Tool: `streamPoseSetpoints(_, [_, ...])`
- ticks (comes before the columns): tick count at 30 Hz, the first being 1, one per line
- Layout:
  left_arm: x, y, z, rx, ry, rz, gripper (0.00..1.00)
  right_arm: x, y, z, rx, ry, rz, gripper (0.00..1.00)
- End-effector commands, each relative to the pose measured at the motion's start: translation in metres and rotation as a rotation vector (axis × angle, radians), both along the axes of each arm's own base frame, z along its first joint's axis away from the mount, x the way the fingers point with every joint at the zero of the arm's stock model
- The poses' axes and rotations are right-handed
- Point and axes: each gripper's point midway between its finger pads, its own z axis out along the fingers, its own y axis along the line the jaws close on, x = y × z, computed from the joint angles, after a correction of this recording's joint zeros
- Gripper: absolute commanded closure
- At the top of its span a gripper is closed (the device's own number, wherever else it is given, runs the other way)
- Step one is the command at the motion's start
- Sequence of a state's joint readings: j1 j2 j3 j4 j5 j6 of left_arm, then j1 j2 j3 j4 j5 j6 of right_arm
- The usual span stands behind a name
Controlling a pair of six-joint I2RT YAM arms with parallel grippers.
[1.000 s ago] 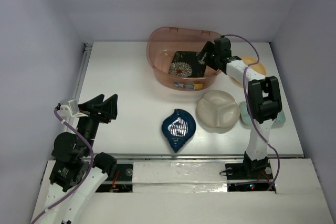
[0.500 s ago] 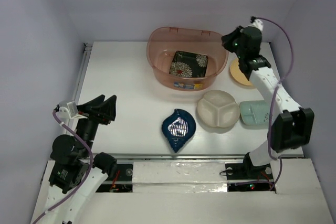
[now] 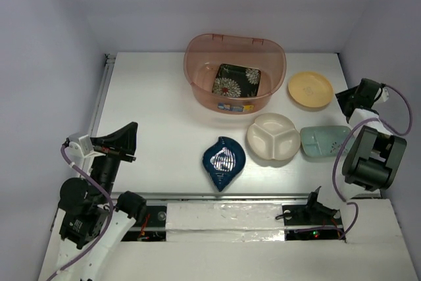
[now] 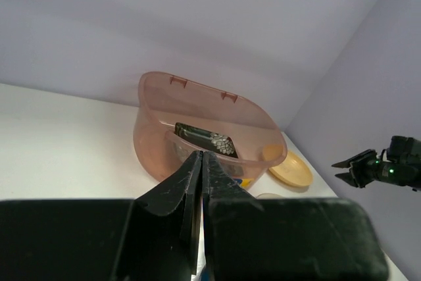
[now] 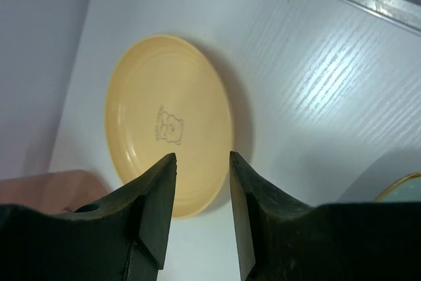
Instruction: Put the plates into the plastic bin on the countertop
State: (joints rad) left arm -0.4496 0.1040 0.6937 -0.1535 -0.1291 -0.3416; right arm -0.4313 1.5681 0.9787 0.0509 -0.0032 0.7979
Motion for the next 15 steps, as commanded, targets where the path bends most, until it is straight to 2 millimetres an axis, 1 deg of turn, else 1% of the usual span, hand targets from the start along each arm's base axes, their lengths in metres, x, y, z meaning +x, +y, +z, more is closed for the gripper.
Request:
streamPoseSetpoints(1, [-0.010, 0.000, 0.016, -0.015, -0.074, -0.021, 1.00, 0.016, 0.000, 0.005, 0.006, -0.024, 0.043, 0.56])
streamPoseSetpoints(2, [-0.011, 0.000, 0.016, -0.015, -0.077, -0.023, 1.00, 0.015, 0.001, -0.006, 0.014, 0.016, 0.052, 0.56])
streamPoseSetpoints(3, [-0.013, 0.001, 0.018, -0.020, -0.085, -0.021, 0.94, 0.016, 0.000, -0.020, 0.027, 0.054, 0.056, 0.56])
streamPoseSetpoints(4, [-0.014, 0.002, 0.018, -0.020, -0.090, -0.021, 0.91, 0.020, 0.000, -0.016, 0.023, 0.051, 0.066, 0.56])
streamPoseSetpoints(5, [-0.015, 0.003, 0.019, -0.022, -0.092, -0.019, 0.88, 0.022, 0.000, -0.016, 0.023, 0.052, 0.072, 0.56])
streamPoseSetpoints(6, [-0.016, 0.004, 0.019, -0.026, -0.097, -0.016, 0.84, 0.019, 0.002, -0.025, 0.042, 0.091, 0.084, 0.55])
streamPoseSetpoints(7, [-0.017, 0.004, 0.020, -0.027, -0.100, -0.016, 0.82, 0.020, 0.002, -0.028, 0.043, 0.114, 0.092, 0.55])
streamPoseSetpoints(8, [-0.017, 0.005, 0.020, -0.028, -0.100, -0.015, 0.80, 0.023, 0.001, -0.024, 0.042, 0.144, 0.108, 0.55])
streamPoseSetpoints(9, [-0.019, 0.004, 0.021, -0.031, -0.105, -0.024, 0.76, 0.024, -0.001, -0.026, 0.046, 0.167, 0.106, 0.55])
streamPoseSetpoints(10, [-0.020, 0.005, 0.022, -0.034, -0.110, -0.022, 0.75, 0.023, -0.004, -0.033, 0.046, 0.203, 0.095, 0.55])
streamPoseSetpoints(11, [-0.021, 0.005, 0.022, -0.035, -0.113, -0.022, 0.74, 0.021, -0.006, -0.031, 0.046, 0.229, 0.094, 0.55])
streamPoseSetpoints(13, [-0.024, 0.007, 0.025, -0.041, -0.124, -0.019, 0.73, 0.018, -0.007, -0.038, 0.053, 0.267, 0.087, 0.55])
streamPoseSetpoints(15, [-0.027, 0.008, 0.026, -0.049, -0.134, -0.024, 0.73, 0.014, -0.006, -0.041, 0.064, 0.304, 0.092, 0.54])
